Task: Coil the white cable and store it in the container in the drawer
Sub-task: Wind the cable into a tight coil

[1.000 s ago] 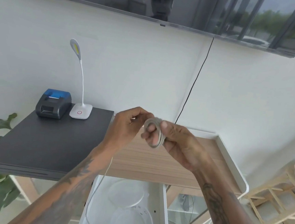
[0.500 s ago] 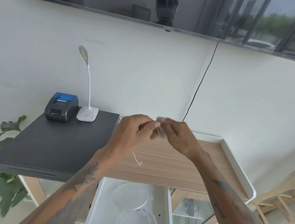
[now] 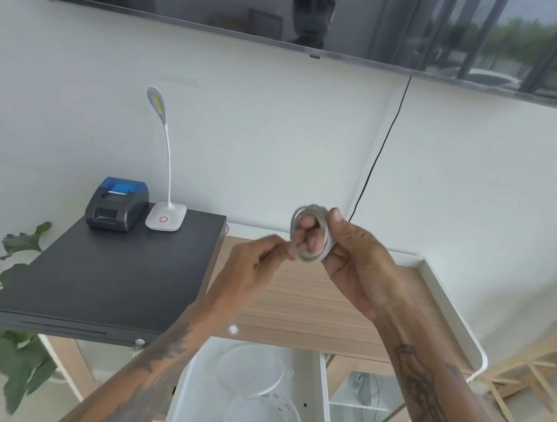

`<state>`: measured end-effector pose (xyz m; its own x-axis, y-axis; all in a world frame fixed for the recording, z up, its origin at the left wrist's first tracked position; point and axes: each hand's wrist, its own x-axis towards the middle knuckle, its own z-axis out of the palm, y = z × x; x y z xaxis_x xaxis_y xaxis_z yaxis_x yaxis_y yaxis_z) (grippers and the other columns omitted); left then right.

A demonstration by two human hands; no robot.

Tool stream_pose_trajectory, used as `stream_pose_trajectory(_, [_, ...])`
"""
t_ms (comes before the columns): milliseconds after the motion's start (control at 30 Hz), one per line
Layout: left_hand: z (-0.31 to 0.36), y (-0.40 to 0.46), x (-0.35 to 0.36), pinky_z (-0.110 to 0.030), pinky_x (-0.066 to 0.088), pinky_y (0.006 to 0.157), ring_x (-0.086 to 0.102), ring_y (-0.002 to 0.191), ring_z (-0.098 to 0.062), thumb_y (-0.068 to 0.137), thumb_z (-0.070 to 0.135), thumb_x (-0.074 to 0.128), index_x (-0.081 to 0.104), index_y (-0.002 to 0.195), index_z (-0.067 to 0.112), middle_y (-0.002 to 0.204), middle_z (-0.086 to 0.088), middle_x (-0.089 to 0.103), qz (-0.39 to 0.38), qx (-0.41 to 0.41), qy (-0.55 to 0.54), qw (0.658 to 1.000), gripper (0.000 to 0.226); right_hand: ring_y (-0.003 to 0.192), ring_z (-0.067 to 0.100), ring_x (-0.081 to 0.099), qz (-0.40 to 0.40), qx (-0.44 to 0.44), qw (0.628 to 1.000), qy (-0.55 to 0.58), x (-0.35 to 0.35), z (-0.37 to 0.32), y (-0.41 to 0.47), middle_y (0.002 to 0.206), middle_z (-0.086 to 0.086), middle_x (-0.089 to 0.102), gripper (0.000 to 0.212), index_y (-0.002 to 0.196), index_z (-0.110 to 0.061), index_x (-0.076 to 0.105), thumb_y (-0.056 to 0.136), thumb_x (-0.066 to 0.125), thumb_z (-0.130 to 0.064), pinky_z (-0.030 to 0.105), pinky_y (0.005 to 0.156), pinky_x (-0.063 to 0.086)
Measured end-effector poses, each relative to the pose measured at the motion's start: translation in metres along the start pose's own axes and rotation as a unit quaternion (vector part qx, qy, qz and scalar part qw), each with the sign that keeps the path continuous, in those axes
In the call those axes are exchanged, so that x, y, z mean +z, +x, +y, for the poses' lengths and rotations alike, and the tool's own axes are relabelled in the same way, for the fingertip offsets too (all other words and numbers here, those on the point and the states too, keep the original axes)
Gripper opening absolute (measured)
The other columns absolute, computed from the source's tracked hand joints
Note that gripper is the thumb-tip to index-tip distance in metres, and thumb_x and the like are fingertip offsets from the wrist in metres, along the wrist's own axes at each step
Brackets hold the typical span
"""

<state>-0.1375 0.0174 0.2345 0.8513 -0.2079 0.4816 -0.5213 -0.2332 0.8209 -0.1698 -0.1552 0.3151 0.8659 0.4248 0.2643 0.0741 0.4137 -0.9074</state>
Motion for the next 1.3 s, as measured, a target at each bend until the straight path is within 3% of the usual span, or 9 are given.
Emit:
stream_pose_trajectory(133, [0.000, -0.027, 0.022, -0.024, 0.038, 0.054, 0.039, 0.052, -0.001, 0.101, 0.047, 0.049, 0.063, 0.091, 0.029, 0.054, 0.015, 0.044, -0.099, 0.015, 0.071, 0.992, 0.025, 0.110, 0.017, 0.065, 0.116, -0.057, 0.984, -0.125, -0.013, 0.000, 0.007, 0.096, 0.002, 0.079, 0.025, 0.105, -0.012, 0.070, 0.102, 0.050, -0.027, 0.032, 0.098, 0.047])
stream_pose_trajectory(233, [0.013, -0.031, 0.021, -0.027, 0.038, 0.054, 0.041, 0.056, -0.006, 0.103, 0.045, 0.043, 0.049, 0.083, 0.031, 0.056, 0.019, 0.043, -0.117, 0.085, 0.205, 0.968, 0.025, 0.102, 0.005, 0.067, 0.178, -0.048, 0.875, -0.448, -0.024, 0.014, 0.002, 0.094, 0.000, 0.080, 0.029, 0.097, -0.006, 0.068, 0.105, 0.048, -0.026, 0.030, 0.090, 0.051])
stream_pose_trajectory(333, [0.027, -0.018, 0.001, -0.030, 0.045, 0.058, 0.044, 0.061, -0.004, 0.098, 0.040, 0.053, 0.064, 0.083, 0.027, 0.068, 0.017, 0.053, -0.072, 0.120, 0.244, 0.960, 0.023, 0.075, 0.007, 0.069, 0.100, 0.002, 0.807, -0.582, -0.032, 0.027, -0.010, 0.083, -0.001, 0.080, 0.041, 0.089, 0.001, 0.064, 0.107, 0.043, -0.029, 0.026, 0.069, 0.052])
stream_pose_trajectory(433, [0.036, 0.000, -0.025, -0.029, 0.047, 0.059, 0.051, 0.060, 0.002, 0.091, 0.042, 0.067, 0.074, 0.085, 0.026, 0.076, 0.010, 0.065, -0.054, 0.122, 0.220, 0.966, 0.018, 0.075, 0.000, 0.070, 0.023, 0.066, 0.841, -0.537, -0.027, 0.035, -0.020, 0.069, 0.001, 0.077, 0.058, 0.084, 0.001, 0.067, 0.107, 0.034, -0.041, 0.014, 0.075, 0.050])
stream_pose_trajectory(600, [0.034, 0.010, -0.034, -0.045, 0.054, 0.074, 0.069, 0.079, -0.024, 0.084, 0.037, 0.072, 0.078, 0.083, 0.020, 0.082, 0.002, 0.074, -0.026, 0.055, 0.053, 0.997, 0.018, 0.075, 0.018, 0.071, 0.017, 0.070, 0.928, -0.365, -0.011, 0.025, -0.024, 0.058, 0.001, 0.063, 0.058, 0.090, 0.003, 0.067, 0.106, 0.033, -0.041, 0.025, 0.077, 0.053])
stream_pose_trajectory(767, [0.027, 0.003, -0.024, -0.018, 0.053, 0.076, 0.070, 0.081, -0.003, 0.081, 0.042, 0.072, 0.078, 0.083, 0.026, 0.085, 0.007, 0.078, -0.015, -0.009, -0.055, 0.998, 0.018, 0.074, 0.017, 0.068, -0.014, 0.068, 0.944, -0.324, -0.001, 0.011, -0.028, 0.057, 0.005, 0.055, 0.054, 0.088, 0.002, 0.064, 0.105, 0.035, -0.041, 0.027, 0.076, 0.052])
stream_pose_trajectory(1000, [0.018, -0.018, 0.001, -0.036, 0.045, 0.065, 0.057, 0.068, -0.036, 0.099, 0.014, 0.059, 0.074, 0.092, 0.017, 0.074, -0.014, 0.070, -0.019, -0.040, -0.148, 0.988, 0.017, 0.069, 0.015, 0.066, -0.004, 0.064, 0.982, -0.180, -0.001, 0.008, -0.027, 0.062, 0.016, 0.057, 0.041, 0.081, -0.010, 0.071, 0.098, 0.048, -0.040, 0.022, 0.070, 0.053])
stream_pose_trajectory(1167, [0.018, -0.030, 0.014, -0.046, 0.043, 0.062, 0.050, 0.066, -0.035, 0.102, 0.031, 0.051, 0.063, 0.076, 0.025, 0.072, -0.024, 0.063, -0.010, -0.041, -0.089, 0.995, 0.030, 0.070, 0.015, 0.069, -0.009, 0.058, 0.989, -0.133, -0.005, 0.011, -0.023, 0.063, 0.002, 0.065, 0.042, 0.080, -0.009, 0.070, 0.099, 0.045, -0.036, 0.021, 0.070, 0.053])
stream_pose_trajectory(1300, [0.023, -0.039, 0.018, -0.013, 0.032, 0.054, 0.040, 0.054, -0.003, 0.104, 0.036, 0.046, 0.059, 0.074, 0.031, 0.061, 0.010, 0.049, -0.024, -0.024, -0.042, 0.999, 0.033, 0.071, 0.017, 0.066, 0.020, 0.056, 0.995, -0.075, -0.012, 0.013, -0.021, 0.058, -0.003, 0.064, 0.044, 0.083, -0.005, 0.068, 0.100, 0.043, -0.036, 0.024, 0.074, 0.055])
